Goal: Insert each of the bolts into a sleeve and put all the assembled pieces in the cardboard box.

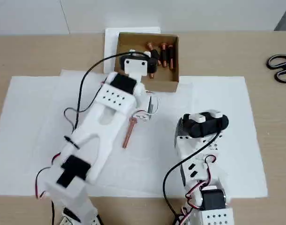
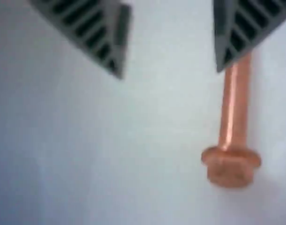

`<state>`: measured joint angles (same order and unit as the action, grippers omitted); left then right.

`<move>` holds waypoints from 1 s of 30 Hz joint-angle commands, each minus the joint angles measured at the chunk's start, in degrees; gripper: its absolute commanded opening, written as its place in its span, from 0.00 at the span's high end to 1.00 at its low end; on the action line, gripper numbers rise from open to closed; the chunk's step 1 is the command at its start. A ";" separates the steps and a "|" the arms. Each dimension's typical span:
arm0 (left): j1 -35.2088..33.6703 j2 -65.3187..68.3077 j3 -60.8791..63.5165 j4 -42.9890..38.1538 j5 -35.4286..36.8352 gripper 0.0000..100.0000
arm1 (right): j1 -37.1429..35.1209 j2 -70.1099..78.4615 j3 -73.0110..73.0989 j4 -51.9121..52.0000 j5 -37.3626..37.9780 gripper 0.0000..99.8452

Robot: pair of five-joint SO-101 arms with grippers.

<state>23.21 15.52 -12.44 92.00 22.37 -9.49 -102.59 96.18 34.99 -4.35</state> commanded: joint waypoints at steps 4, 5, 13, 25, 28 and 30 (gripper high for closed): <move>0.00 5.10 -9.10 7.91 -0.44 0.86 | 0.40 -1.19 0.26 -1.01 0.26 1.00; 0.00 5.89 -9.10 7.91 -0.44 0.86 | 0.40 -1.19 0.26 -1.01 0.26 1.00; -0.62 12.48 -9.36 7.21 -0.62 0.86 | 0.40 -1.19 0.26 -0.92 0.26 1.00; -5.19 14.33 -9.10 0.18 -3.52 0.86 | 0.40 -1.19 0.26 -0.92 0.26 1.00; -5.19 14.42 -9.10 -0.62 -5.27 0.86 | 0.40 -1.19 0.26 -0.92 0.26 1.00; -5.19 14.42 -9.01 -0.62 -5.80 0.86 | 0.40 -1.19 0.26 -0.92 0.26 1.00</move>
<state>18.20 30.46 -19.47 92.26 17.36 -9.58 -102.59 96.18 34.99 -4.35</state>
